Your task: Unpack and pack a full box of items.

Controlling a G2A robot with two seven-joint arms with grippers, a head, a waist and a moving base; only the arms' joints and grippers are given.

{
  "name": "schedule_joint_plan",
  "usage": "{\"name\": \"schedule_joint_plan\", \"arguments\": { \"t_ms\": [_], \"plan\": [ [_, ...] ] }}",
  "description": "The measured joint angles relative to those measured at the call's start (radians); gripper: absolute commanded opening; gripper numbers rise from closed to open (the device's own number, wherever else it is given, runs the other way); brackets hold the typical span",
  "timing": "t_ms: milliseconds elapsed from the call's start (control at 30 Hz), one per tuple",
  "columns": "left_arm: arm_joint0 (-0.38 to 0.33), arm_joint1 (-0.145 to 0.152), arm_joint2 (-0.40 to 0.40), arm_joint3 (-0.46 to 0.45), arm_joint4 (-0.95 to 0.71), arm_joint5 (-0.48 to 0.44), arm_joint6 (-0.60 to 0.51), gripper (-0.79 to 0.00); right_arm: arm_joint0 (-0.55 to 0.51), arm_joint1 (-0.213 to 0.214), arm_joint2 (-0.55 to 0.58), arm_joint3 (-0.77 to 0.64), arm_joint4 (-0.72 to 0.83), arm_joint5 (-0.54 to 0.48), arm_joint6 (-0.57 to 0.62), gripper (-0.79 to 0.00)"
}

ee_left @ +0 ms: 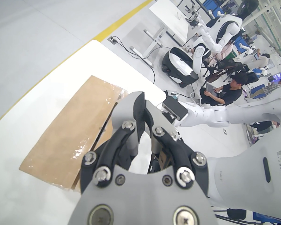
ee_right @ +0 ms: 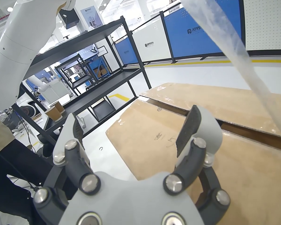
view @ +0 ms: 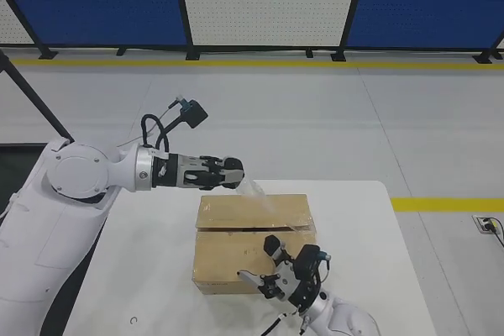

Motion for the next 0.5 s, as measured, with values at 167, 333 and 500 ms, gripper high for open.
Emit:
{"name": "schedule_joint_plan", "arguments": {
  "t_ms": [167, 333, 500],
  "plan": [
    [0.037, 0.018, -0.04, -0.022, 0.009, 0.012, -0.03, -0.785, -0.008, 0.004, 0.007, -0.015, -0.008, -0.003, -0.009, 0.0],
    [0.073, 0.033, -0.074, -0.038, 0.008, 0.017, -0.049, -0.785, -0.021, 0.009, 0.022, -0.039, -0.008, -0.019, -0.024, 0.0],
    [0.104, 0.046, -0.1, -0.043, 0.016, 0.023, -0.059, -0.785, -0.039, 0.013, 0.043, -0.064, 0.013, -0.024, -0.041, 0.0]
  ]
}}
